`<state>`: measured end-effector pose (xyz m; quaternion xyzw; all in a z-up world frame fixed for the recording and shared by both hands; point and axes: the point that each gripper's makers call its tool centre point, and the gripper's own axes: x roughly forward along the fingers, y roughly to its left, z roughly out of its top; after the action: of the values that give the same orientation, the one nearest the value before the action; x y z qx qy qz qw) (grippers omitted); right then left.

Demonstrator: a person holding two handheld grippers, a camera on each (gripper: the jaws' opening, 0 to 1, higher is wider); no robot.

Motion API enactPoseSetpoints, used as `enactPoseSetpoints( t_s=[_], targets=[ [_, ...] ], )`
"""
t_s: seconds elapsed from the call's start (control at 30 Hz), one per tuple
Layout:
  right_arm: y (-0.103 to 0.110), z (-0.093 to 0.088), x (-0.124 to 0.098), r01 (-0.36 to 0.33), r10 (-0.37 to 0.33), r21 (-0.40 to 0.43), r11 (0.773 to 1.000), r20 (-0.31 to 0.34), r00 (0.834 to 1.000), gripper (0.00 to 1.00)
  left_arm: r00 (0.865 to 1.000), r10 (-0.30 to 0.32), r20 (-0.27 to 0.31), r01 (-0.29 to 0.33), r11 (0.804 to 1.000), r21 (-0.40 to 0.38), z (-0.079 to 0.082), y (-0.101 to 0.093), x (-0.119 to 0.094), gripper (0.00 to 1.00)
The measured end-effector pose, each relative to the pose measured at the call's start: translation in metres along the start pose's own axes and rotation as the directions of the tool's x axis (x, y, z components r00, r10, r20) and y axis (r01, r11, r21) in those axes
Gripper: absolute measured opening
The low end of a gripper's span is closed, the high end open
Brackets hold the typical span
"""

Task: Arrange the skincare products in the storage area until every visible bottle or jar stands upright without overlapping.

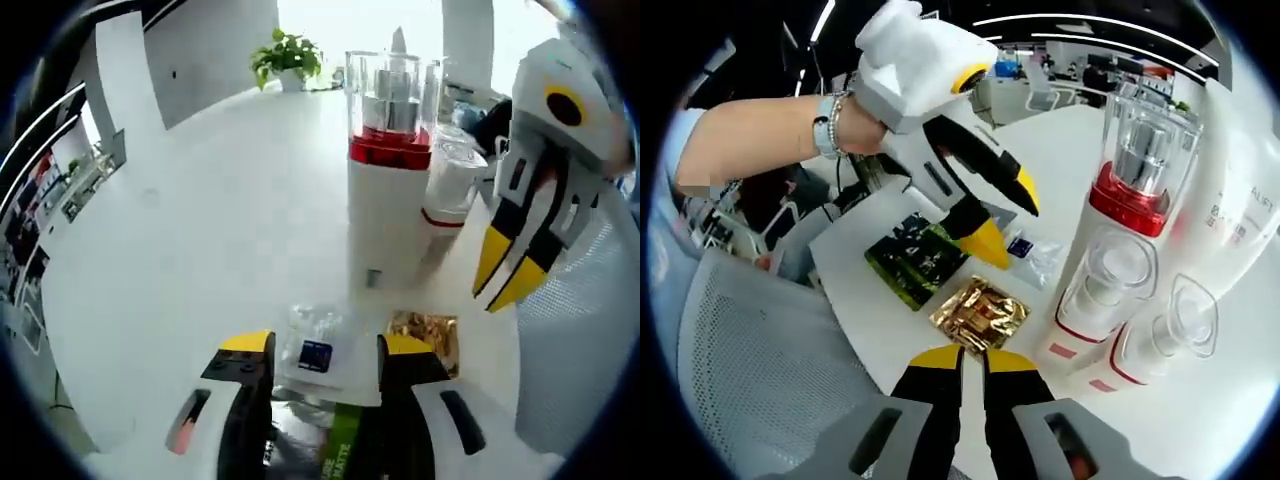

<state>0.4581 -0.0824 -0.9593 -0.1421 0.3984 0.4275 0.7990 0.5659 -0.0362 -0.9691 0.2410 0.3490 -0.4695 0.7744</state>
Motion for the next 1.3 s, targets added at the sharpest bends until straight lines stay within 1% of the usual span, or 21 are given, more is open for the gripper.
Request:
enactPoseSetpoints(
  t_s=[0.07, 0.1, 0.17, 0.33, 0.4, 0.47, 0.53, 0.57, 0.6, 0.63, 0.73, 0.83, 0.97, 1.3],
  targets=[
    [-0.001, 0.000, -0.001, 0.003, -0.003, 0.006, 1.000, 0.003, 1.000, 0.00, 0.999, -0.005, -0.033, 0.006, 1.000, 0.021, -0.004, 0.003, 0.005, 0.42],
    [-0.002, 0.001, -0.001, 0.006, -0.006, 0.009, 1.000, 0.004, 1.000, 0.00, 0.998, -0.019, -0.060, 0.021, 0.999, 0.028, -0.007, 0.003, 0.008, 0.42],
    [-0.002, 0.001, -0.001, 0.008, -0.008, 0.012, 1.000, 0.005, 1.000, 0.00, 0.995, -0.043, -0.085, 0.046, 0.998, 0.043, -0.010, 0.000, 0.013, 0.45],
    [-0.002, 0.002, -0.001, 0.009, -0.009, 0.010, 1.000, 0.011, 1.000, 0.00, 0.994, -0.062, -0.093, 0.064, 0.998, 0.025, -0.009, 0.004, 0.017, 0.46],
    [-0.002, 0.004, -0.001, 0.003, -0.004, 0.014, 1.000, 0.015, 1.000, 0.00, 0.991, -0.083, -0.104, 0.085, 0.996, 0.014, -0.011, 0.001, 0.020, 0.47],
    [-0.001, 0.004, 0.000, 0.000, 0.000, 0.014, 1.000, 0.017, 1.000, 0.00, 0.987, -0.104, -0.124, 0.108, 0.994, 0.018, -0.015, -0.004, 0.022, 0.47],
    [-0.002, 0.004, 0.000, 0.004, -0.005, 0.008, 1.000, 0.016, 1.000, 0.00, 0.985, -0.097, -0.144, 0.105, 0.994, 0.044, -0.019, -0.004, 0.023, 0.45],
    [-0.003, 0.004, 0.000, 0.007, -0.007, 0.006, 1.000, 0.016, 1.000, 0.00, 0.986, -0.103, -0.132, 0.113, 0.991, 0.069, -0.017, -0.004, 0.022, 0.46],
    [-0.003, 0.004, 0.000, 0.008, -0.009, 0.005, 1.000, 0.016, 1.000, 0.00, 0.988, -0.097, -0.123, 0.104, 0.993, 0.055, -0.015, -0.003, 0.022, 0.45],
    [-0.004, 0.004, 0.000, 0.009, -0.009, 0.006, 1.000, 0.016, 1.000, 0.00, 0.987, -0.101, -0.126, 0.106, 0.994, 0.038, -0.015, -0.003, 0.021, 0.45],
    [-0.004, 0.005, 0.000, 0.007, -0.007, 0.010, 1.000, 0.018, 1.000, 0.00, 0.988, -0.103, -0.113, 0.109, 0.993, 0.052, -0.014, -0.003, 0.022, 0.43],
    [-0.004, 0.004, 0.000, 0.007, -0.008, 0.011, 1.000, 0.017, 1.000, 0.00, 0.989, -0.097, -0.108, 0.102, 0.994, 0.044, -0.013, -0.001, 0.022, 0.40],
    [-0.004, 0.003, 0.000, 0.007, -0.007, 0.007, 1.000, 0.013, 1.000, 0.00, 0.990, -0.090, -0.105, 0.095, 0.995, 0.040, -0.013, -0.001, 0.023, 0.40],
    [-0.003, 0.002, 0.000, 0.006, -0.006, 0.001, 1.000, 0.008, 1.000, 0.00, 0.990, -0.099, -0.097, 0.104, 0.993, 0.048, -0.012, -0.004, 0.024, 0.40]
  ],
)
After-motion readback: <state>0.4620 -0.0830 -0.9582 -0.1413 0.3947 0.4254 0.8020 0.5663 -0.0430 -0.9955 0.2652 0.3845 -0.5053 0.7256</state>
